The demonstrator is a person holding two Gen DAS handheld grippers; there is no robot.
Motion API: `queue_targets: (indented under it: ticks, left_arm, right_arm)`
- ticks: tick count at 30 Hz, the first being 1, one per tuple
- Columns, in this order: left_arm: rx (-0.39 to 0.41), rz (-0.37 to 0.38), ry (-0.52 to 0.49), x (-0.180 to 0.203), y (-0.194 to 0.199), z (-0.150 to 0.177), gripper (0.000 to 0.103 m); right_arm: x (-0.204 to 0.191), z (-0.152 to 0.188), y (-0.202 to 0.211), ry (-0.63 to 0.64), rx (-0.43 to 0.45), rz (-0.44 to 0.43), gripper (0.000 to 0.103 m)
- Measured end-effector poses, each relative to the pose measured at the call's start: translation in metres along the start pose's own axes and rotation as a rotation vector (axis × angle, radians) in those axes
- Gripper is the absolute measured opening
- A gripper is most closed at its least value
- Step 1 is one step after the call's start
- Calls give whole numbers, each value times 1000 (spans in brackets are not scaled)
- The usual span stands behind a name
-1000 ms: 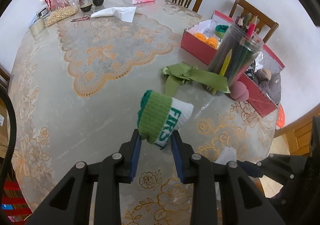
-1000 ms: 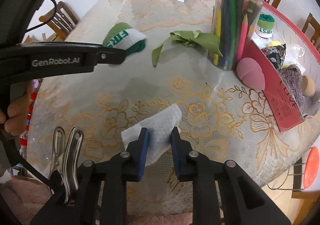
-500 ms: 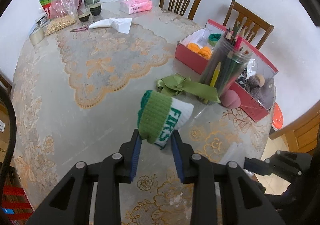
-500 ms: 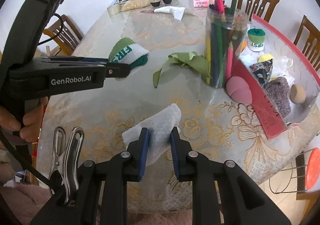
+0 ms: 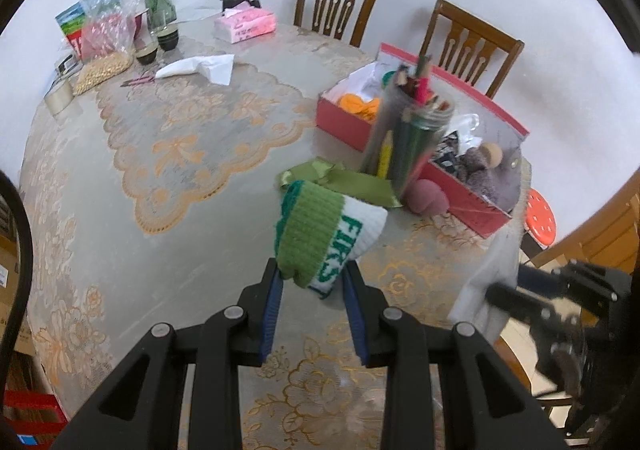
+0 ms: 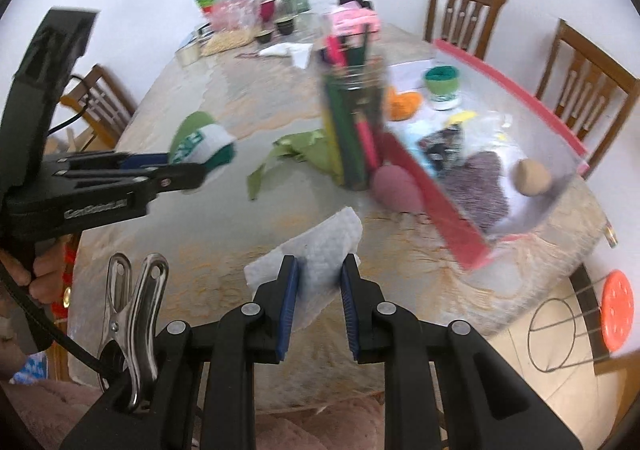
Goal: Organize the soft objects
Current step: 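Carry the white sweatband and white cloth in both grippers over the box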
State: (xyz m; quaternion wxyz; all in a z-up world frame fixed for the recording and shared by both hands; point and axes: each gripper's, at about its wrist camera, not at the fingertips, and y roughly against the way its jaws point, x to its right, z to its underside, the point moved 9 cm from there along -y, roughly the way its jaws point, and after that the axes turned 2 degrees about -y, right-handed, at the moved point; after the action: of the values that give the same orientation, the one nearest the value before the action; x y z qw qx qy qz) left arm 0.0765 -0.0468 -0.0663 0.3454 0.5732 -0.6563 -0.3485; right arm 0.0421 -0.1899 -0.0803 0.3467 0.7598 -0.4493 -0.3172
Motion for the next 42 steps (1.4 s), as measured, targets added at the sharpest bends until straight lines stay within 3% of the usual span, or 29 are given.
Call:
queue_targets:
  ticks: [19, 31, 42]
  left_arm:
    - [-1, 87, -99, 83, 1, -22, 32]
    - [-26, 110, -137, 134, -21, -43, 32]
    - [-28, 122, -110, 171, -49, -77, 32]
  right_arm:
    - [89, -25, 34, -111, 75, 106, 22]
    - [143, -55, 32, -104, 82, 105, 22]
    - [184, -82, 14, -69, 63, 82, 22]
